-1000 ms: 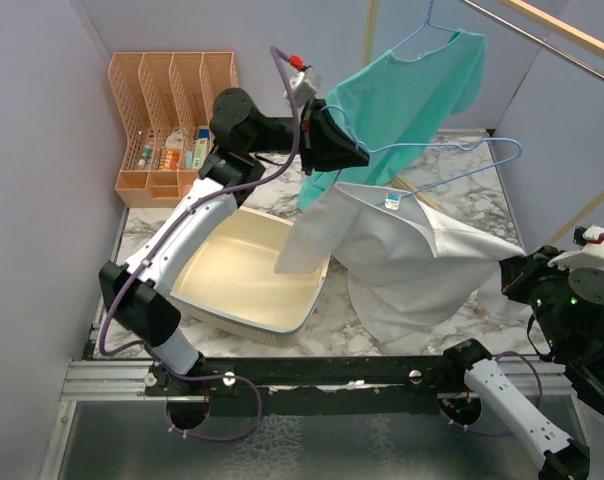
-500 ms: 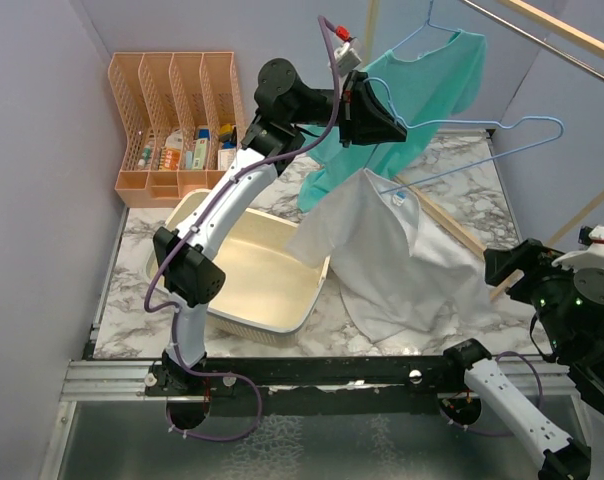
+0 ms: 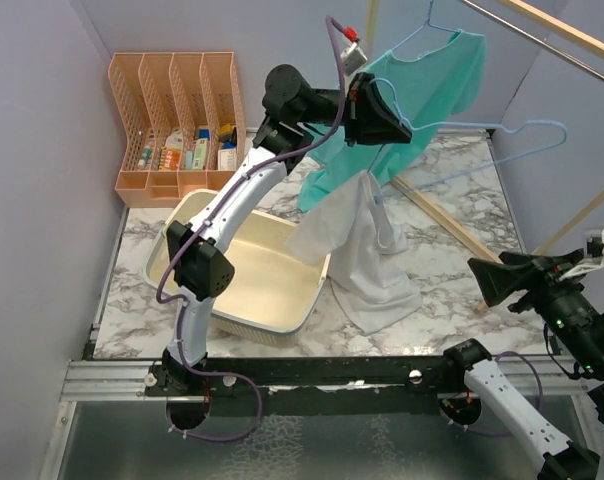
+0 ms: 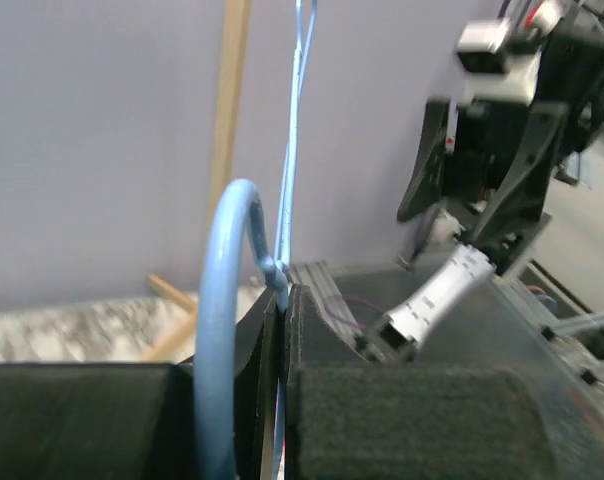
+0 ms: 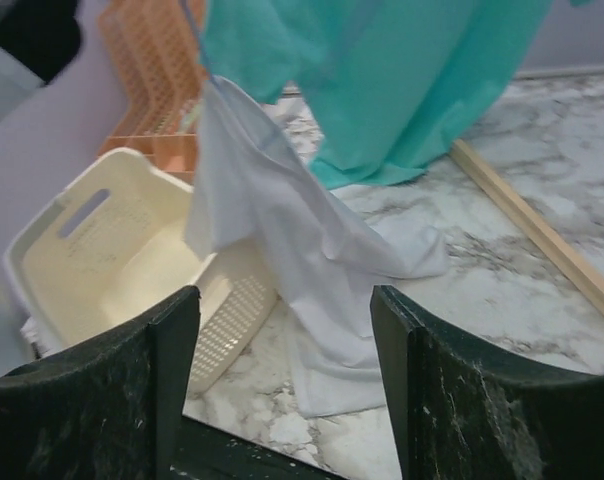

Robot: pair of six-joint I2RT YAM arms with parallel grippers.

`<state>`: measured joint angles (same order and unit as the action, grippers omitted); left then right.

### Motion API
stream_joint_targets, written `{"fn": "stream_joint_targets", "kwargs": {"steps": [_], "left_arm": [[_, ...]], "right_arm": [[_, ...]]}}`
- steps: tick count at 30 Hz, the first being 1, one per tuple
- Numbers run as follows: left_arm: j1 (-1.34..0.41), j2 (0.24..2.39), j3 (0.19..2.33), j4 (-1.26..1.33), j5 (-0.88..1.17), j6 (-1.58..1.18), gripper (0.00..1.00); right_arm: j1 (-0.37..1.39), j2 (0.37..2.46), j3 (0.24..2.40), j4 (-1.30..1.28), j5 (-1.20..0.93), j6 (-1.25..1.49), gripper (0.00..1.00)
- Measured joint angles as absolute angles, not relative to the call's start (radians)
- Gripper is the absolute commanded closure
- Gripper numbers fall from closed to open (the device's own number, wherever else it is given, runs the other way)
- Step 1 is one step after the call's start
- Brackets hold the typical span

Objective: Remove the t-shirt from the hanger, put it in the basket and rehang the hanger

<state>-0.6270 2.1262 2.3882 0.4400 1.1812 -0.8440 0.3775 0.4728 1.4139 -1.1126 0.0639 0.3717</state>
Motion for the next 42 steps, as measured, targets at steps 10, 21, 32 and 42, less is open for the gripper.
{"fn": "stream_joint_targets", "kwargs": {"steps": [10, 21, 32, 42], "left_arm": [[-0.651, 1.933, 1.889, 0.084, 1.214, -0.497, 1.00], [-0.746, 1.790, 1.891, -0.524, 1.108, 0.029, 1.00], [-0.746, 1.723, 1.904, -0.610, 1.113, 0.122, 1.00], [-0.746, 1.681, 1.905, -0.518, 1.212, 0.054, 1.00]], "right_arm": [[0.377, 0.571, 1.611, -1.053, -0.273, 0.276, 0.38], [0.377, 0.860, 1.557, -1.107, -0.266, 0.178, 0.39], [0.377, 0.812, 1.497, -1.129, -0.249, 0.155, 0.46], [0.377, 0.769, 1.448, -1.127, -0.217, 0.148, 0.62]]}}
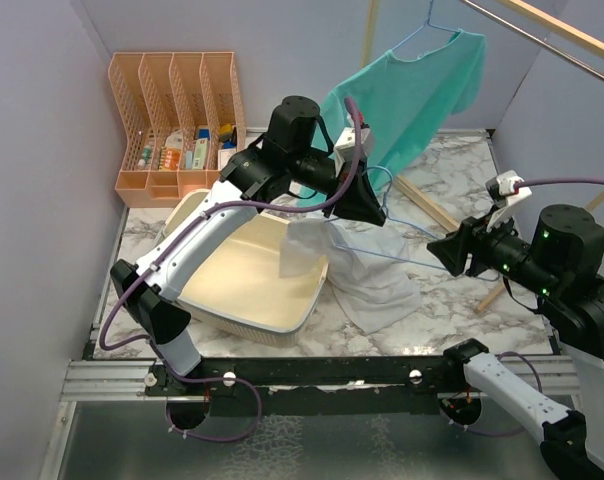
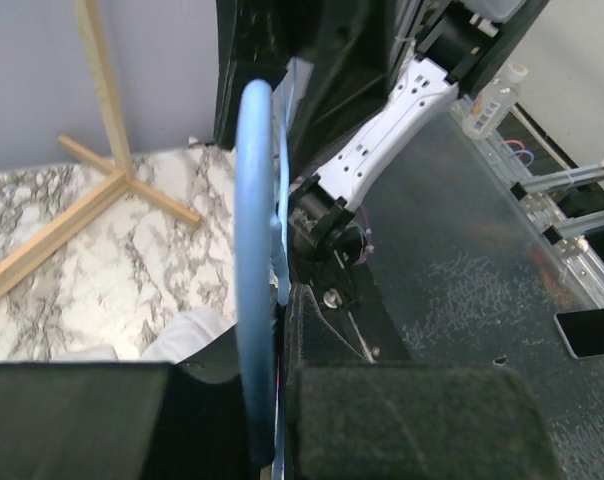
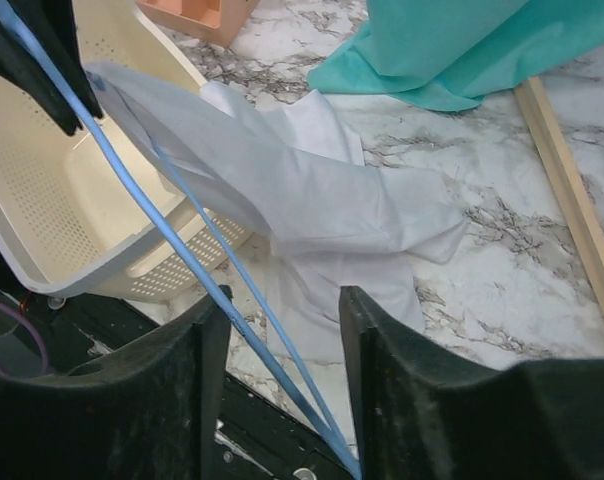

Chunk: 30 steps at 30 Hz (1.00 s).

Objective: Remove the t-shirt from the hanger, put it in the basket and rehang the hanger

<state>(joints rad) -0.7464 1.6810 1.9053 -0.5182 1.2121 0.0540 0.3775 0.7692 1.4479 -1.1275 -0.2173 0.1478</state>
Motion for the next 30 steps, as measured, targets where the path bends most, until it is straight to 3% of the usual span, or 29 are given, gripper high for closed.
{"fn": "stream_joint_targets", "kwargs": {"steps": [3, 7, 18, 21, 23, 30], "left_arm": [[-0.746, 1.667, 1.891, -0.441, 1.239, -0.004, 1.00], [-0.738, 1.670, 1.880, -0.342, 1.225, -0.082, 1.00], [-0.760, 1.886, 2.067, -0.140, 1.160, -0.353, 0.90], [-0.772, 1.955, 2.144, -0.080, 1.154, -0.435, 0.70], [-0.774, 1.970, 2.159, -0.049, 1.114, -0.463, 0.62], [-0.743, 1.917, 2.074, -0.136, 0.852, -0.395, 0.23]], "right_arm": [[0.378, 0.765, 1.448, -1.121, -0.218, 0.141, 0.86], [0.383, 0.752, 1.449, -1.122, -0.242, 0.122, 0.99], [0.385, 0.677, 1.453, -1.121, -0.076, 0.174, 0.99], [0.385, 0.668, 1.467, -1.129, -0.006, 0.209, 0.99], [0.385, 0.662, 1.483, -1.140, 0.013, 0.222, 0.99], [0.383, 0.638, 1.531, -1.173, 0.197, 0.302, 0.99]]}}
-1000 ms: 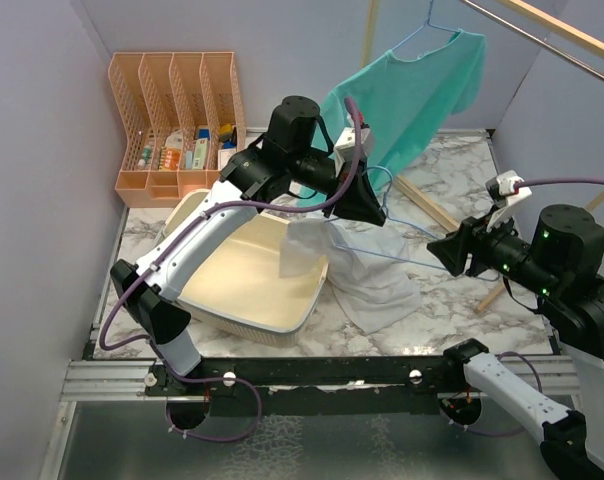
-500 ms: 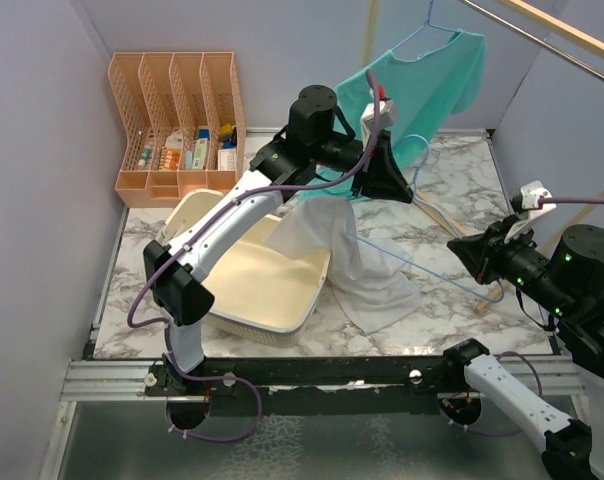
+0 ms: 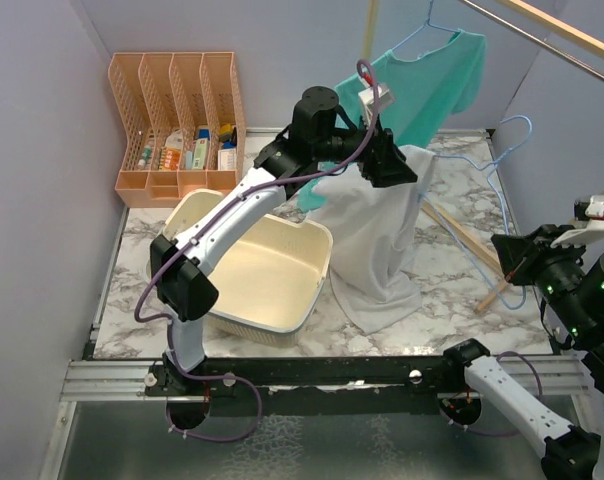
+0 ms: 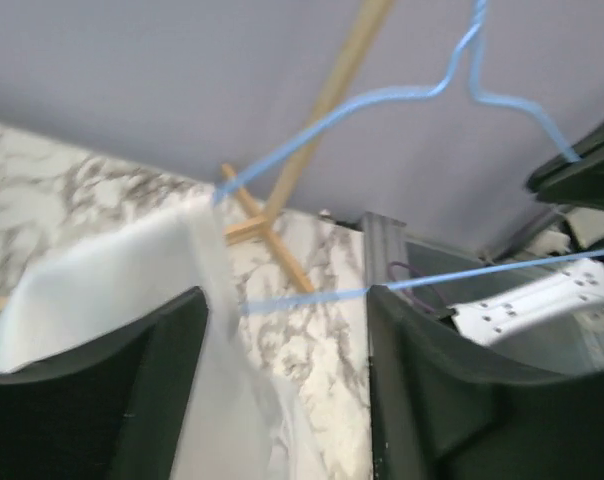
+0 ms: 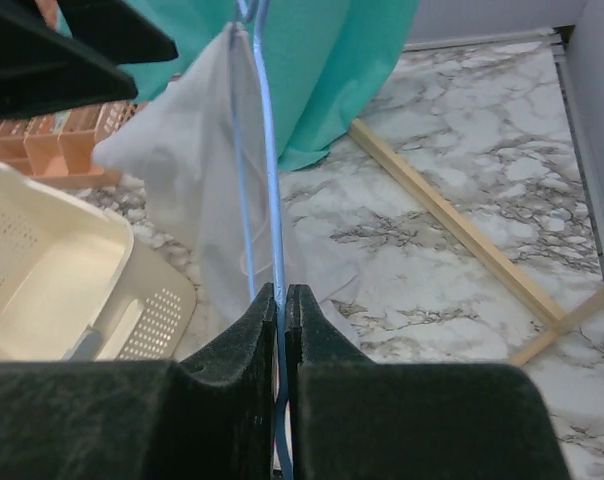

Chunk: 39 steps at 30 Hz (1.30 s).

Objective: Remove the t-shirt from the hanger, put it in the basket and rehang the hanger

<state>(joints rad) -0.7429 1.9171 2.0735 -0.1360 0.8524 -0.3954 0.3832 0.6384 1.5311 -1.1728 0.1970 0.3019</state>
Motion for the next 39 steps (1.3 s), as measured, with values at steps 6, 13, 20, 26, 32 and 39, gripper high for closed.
{"fn": "stream_joint_targets", "kwargs": {"steps": [6, 13, 20, 26, 32, 39], "left_arm": [[-0.742, 1.734, 1.826, -0.243, 0.606, -0.313, 0.07], [-0.742, 1.374, 1.557, -0.267, 0.400, -0.224, 0.10], [-0.742, 1.106, 1.348, -0.269, 0.282, -0.170, 0.12], [-0.742, 1.072, 1.247, -0.310, 0.234, -0.145, 0.14], [-0.742, 1.072, 1.217, -0.350, 0.211, -0.116, 0.21], [-0.742, 1.071, 1.198, -0.380, 0.208, -0.090, 0.32]], "right_arm": [[0.377, 0.648, 1.536, -1.173, 0.245, 0.318, 0.99], [0.377, 0.730, 1.562, -1.198, 0.101, 0.306, 0.99], [0.377, 0.824, 1.536, -1.261, -0.143, 0.278, 0.99], [0.378, 0.860, 1.455, -1.316, -0.121, 0.286, 0.99], [0.377, 0.900, 1.608, -1.366, 0.019, 0.330, 0.99], [0.377, 0.894, 1.662, -1.374, 0.024, 0.333, 0.99]]}}
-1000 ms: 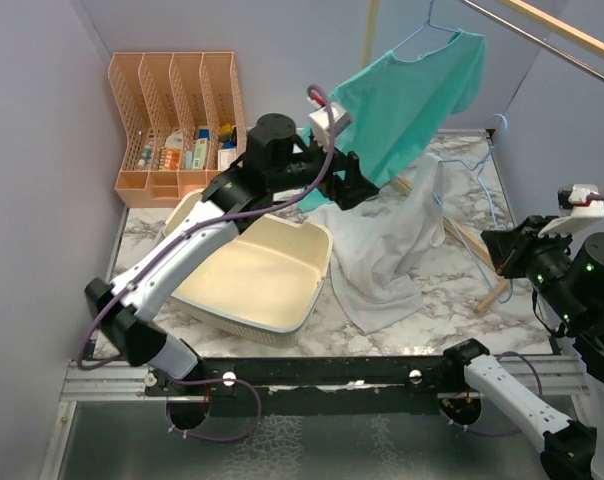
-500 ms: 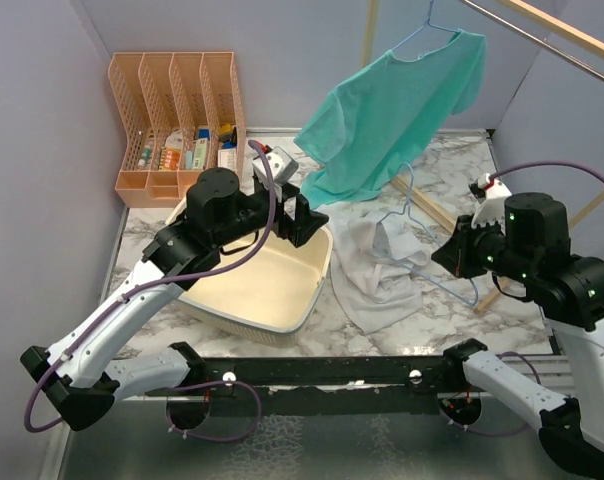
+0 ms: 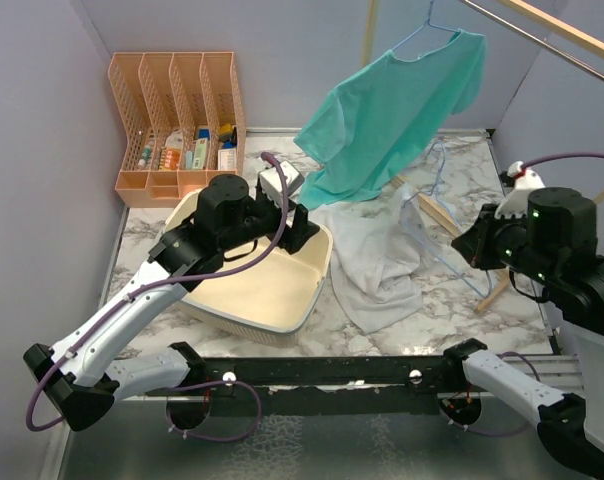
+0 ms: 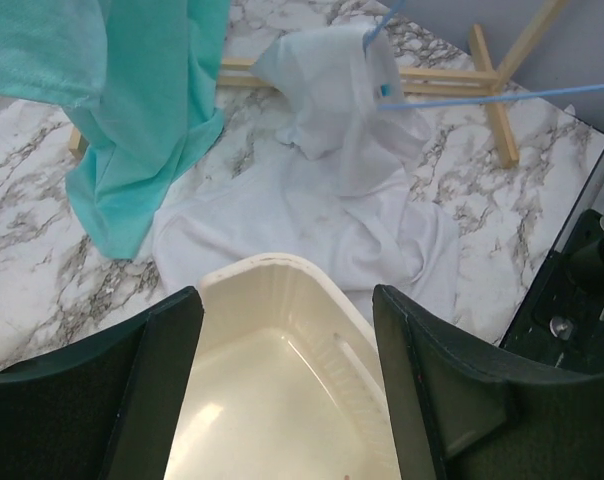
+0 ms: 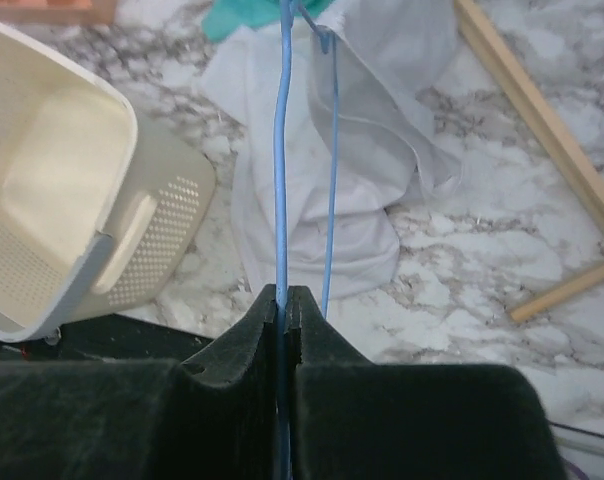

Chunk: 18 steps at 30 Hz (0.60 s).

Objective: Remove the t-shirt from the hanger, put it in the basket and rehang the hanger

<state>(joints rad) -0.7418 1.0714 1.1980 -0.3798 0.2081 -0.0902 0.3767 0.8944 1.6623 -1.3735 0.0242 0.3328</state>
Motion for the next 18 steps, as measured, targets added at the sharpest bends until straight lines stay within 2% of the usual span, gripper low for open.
{"fn": "stream_joint_targets", "kwargs": {"steps": [1, 6, 7, 11, 18], "left_arm": [[-0.742, 1.071, 1.196, -0.380, 0.208, -0.088, 0.34], [-0.742, 1.066, 1.179, -0.384, 0.208, -0.074, 0.62], [-0.742, 1.066, 1.178, -0.384, 0.208, -0.072, 0.66], [-0.742, 1.066, 1.177, -0.385, 0.208, -0.063, 0.67], [-0.742, 1.080, 1.177, -0.385, 0.208, -0.060, 0.66]], "right_arm": [[0.377, 0.897, 1.639, -1.377, 0.023, 0.332, 0.99], [0.376, 0.923, 1.541, -1.387, -0.031, 0.324, 0.99], [0.377, 0.923, 1.514, -1.388, -0.052, 0.319, 0.99], [0.377, 0.942, 1.519, -1.403, -0.035, 0.331, 0.99], [0.377, 0.937, 1.810, -1.389, 0.067, 0.374, 0.99]]}}
